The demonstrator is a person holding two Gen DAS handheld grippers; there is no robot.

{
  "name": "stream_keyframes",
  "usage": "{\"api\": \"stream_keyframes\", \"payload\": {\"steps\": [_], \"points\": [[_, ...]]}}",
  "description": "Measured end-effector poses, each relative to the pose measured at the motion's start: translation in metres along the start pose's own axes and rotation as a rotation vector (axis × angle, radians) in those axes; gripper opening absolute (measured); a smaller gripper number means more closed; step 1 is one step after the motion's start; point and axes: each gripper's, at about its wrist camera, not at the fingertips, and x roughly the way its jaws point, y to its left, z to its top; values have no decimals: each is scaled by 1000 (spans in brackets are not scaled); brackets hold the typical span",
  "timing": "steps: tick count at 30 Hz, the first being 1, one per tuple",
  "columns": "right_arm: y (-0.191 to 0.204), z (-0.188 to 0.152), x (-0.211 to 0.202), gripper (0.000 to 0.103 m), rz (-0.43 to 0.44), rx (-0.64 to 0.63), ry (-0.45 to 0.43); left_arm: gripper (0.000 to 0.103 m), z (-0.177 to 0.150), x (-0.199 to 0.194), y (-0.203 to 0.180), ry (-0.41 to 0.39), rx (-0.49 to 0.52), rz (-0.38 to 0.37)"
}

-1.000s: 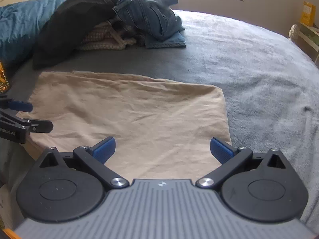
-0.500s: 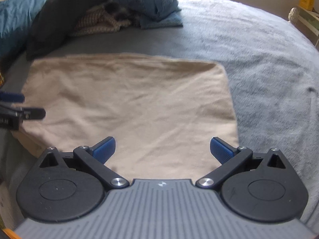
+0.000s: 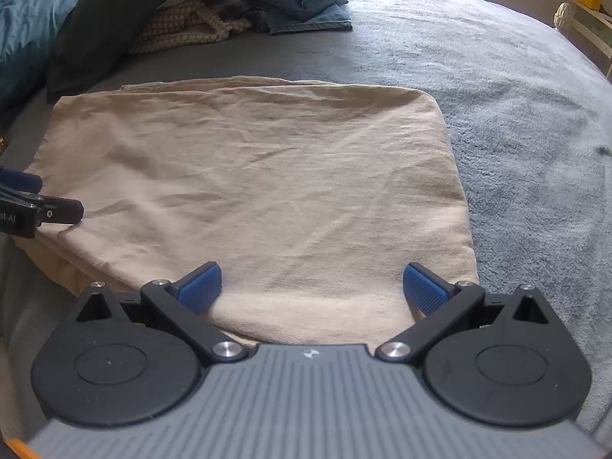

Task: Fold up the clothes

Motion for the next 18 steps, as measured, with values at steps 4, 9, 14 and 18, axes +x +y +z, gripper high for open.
{"api": "stream_keyframes", "payload": {"steps": [4,9,14,18], "points": [[-4,2,2,102,17,23,16,97,1,0,0,5,-5,-1],[-5,-1,2,102,28,27,10,97,2,-1,-1,21,-5,-10],[-5,6,1,102,31,5,46,97,2,-1,-4,25,18,6],[-4,12,-7,102,26,-16,29,97,3,-2,-4,25,15,23]]}}
